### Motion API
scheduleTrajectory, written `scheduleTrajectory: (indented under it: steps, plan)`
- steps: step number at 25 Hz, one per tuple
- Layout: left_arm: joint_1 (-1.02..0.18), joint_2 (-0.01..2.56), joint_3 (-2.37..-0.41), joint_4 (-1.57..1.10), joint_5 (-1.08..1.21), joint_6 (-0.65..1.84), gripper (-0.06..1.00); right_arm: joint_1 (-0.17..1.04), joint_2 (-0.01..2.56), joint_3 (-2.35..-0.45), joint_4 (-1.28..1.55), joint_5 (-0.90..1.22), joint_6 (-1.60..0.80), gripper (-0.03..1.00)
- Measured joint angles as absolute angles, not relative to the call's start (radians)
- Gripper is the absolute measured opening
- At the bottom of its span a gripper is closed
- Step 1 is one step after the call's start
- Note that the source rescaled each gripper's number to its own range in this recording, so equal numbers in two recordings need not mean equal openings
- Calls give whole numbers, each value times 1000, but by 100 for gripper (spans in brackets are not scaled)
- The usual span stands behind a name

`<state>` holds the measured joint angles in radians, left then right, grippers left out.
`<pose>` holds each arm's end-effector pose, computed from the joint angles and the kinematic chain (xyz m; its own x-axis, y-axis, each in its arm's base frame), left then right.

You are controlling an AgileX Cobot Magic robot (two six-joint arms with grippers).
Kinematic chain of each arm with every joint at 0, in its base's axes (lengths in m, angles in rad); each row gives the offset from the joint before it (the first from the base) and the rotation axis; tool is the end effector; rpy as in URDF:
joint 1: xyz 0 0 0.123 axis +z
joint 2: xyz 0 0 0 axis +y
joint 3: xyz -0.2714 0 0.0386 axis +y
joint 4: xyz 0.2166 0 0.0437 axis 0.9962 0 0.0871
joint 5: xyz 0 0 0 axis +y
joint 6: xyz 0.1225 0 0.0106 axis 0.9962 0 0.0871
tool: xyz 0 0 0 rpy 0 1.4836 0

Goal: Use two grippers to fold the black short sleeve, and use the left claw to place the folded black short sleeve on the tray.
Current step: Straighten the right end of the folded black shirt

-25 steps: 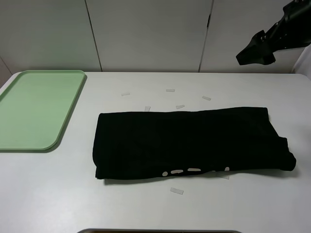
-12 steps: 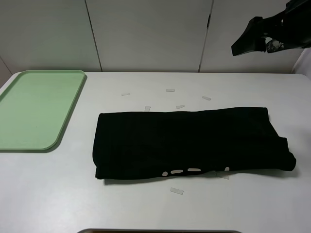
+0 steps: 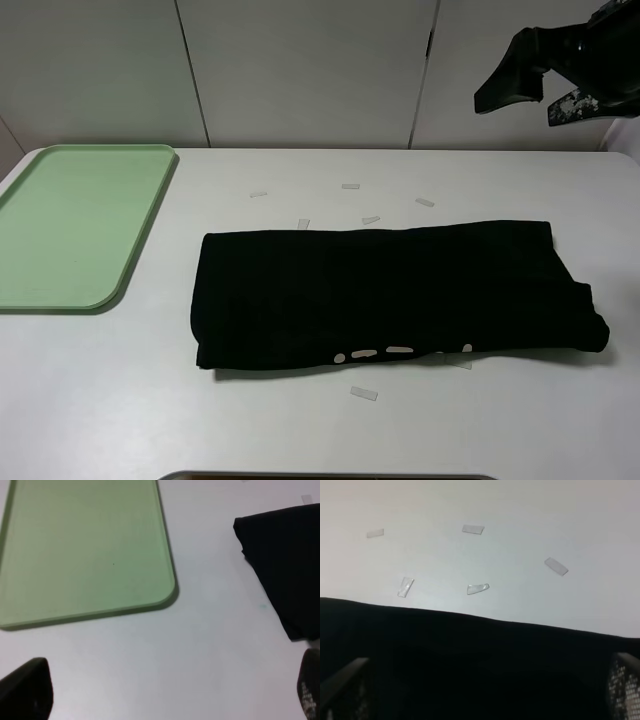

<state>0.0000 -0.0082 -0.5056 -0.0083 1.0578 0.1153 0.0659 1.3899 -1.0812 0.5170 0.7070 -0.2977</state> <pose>0.0057 -0.0009 0.2496 -0.4376 0.1110 -0.8923 0.0554 0.9938 0.0964 0.2814 0.0582 0.2844 -0.7817 0.0529 -0.6214 -0.1864 0.9310 0.3137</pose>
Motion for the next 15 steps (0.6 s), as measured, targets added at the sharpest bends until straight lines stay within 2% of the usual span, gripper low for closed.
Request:
scheduleTrajectory:
  steps: [8, 15]
  plan:
    - [0, -8, -506, -8, 1058, 115, 98, 66, 1504, -1081, 518, 662, -283, 100]
    - [0, -8, -506, -8, 1059, 114, 98, 66, 1777, -1104, 574, 684, -382, 100]
